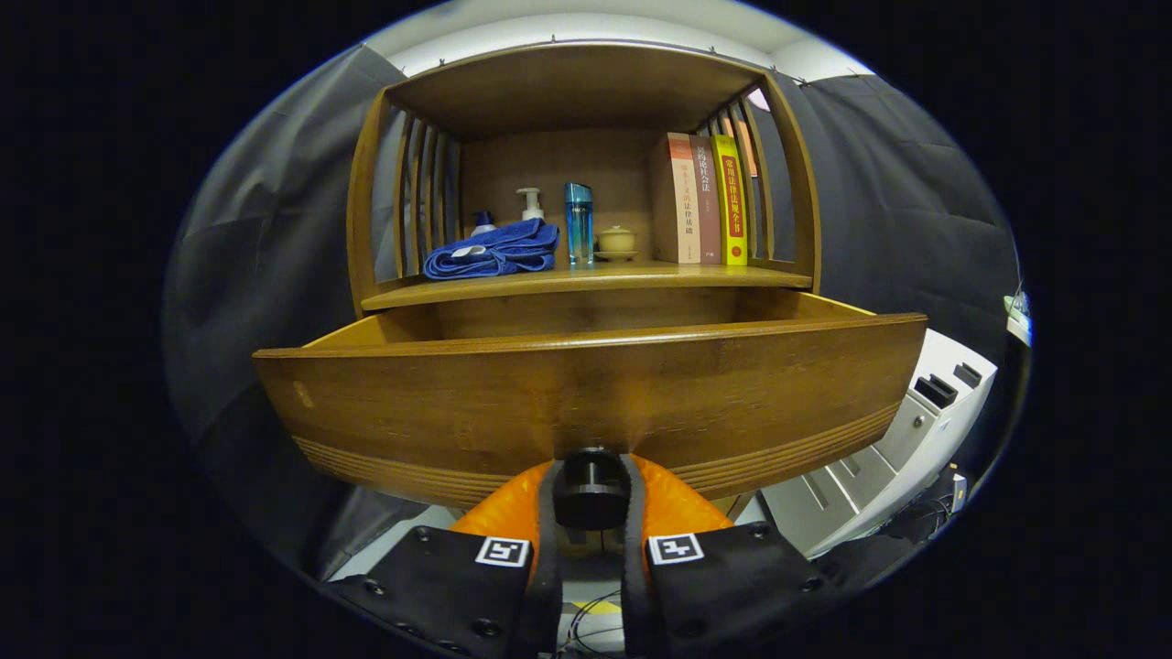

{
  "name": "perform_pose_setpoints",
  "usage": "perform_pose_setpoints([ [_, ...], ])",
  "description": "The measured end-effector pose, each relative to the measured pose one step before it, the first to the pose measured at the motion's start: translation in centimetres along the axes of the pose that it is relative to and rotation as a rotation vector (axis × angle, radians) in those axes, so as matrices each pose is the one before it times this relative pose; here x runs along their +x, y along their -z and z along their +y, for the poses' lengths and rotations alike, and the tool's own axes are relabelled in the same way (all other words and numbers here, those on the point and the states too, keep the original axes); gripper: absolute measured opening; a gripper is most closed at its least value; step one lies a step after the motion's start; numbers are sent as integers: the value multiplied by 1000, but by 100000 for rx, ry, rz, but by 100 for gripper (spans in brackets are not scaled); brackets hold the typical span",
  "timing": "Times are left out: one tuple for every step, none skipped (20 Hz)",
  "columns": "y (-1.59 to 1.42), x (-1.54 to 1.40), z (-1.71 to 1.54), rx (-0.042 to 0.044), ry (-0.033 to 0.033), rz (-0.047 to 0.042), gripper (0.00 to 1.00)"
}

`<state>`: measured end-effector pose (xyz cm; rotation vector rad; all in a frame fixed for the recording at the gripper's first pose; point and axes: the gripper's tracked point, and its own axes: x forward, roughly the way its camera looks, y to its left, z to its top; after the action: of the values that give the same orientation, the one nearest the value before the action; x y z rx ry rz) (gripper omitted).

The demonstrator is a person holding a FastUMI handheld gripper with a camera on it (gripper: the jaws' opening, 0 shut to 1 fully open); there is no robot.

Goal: Pull open the drawer, take out the items inside it, and place them on the countertop above the cabinet.

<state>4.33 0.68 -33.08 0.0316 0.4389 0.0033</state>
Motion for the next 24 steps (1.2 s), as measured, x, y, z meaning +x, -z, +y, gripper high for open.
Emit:
perform_pose_setpoints([
  [94,-348,-7,-20,-58,409,34],
  [23,-448,149,-234,-502,245,34],
  [96,-385,-99,33,-197,-373,34],
  [133,-271,-16,225,-180,85,34],
  [227,-278,19,-71,-134,532,34],
  [271,-159,-21,470,76,258,34],
  [369,-33,8,270,-3,419,34],
  [511,-3,-73,201,105,517,34],
  [252,-68,95,63,-642,-142,34],
  [120,366,-198,-137,486,-690,34],
  [-345,-304,72,166,-398,-1295,33],
  [-55,141,-138,-681,542,-207,34],
  [35,-238,158,-541,-16,-711,38],
  [173,-37,93,-55,-304,183,43],
  [-145,16,-14,461,195,-544,49],
  [-48,-129,-74,-11,230,108,51],
  [366,155,217,-64,-621,682,53],
  [179,93,37,310,-265,368,56],
  [78,25,-96,625,6,-16,68],
  [175,127,-39,497,29,252,79],
  [193,-56,107,326,-418,473,85],
  [25,33,15,269,-71,-87,91],
  [-331,-62,-63,164,28,-1042,97],
  [-540,-267,6,-576,-106,-1473,97],
])
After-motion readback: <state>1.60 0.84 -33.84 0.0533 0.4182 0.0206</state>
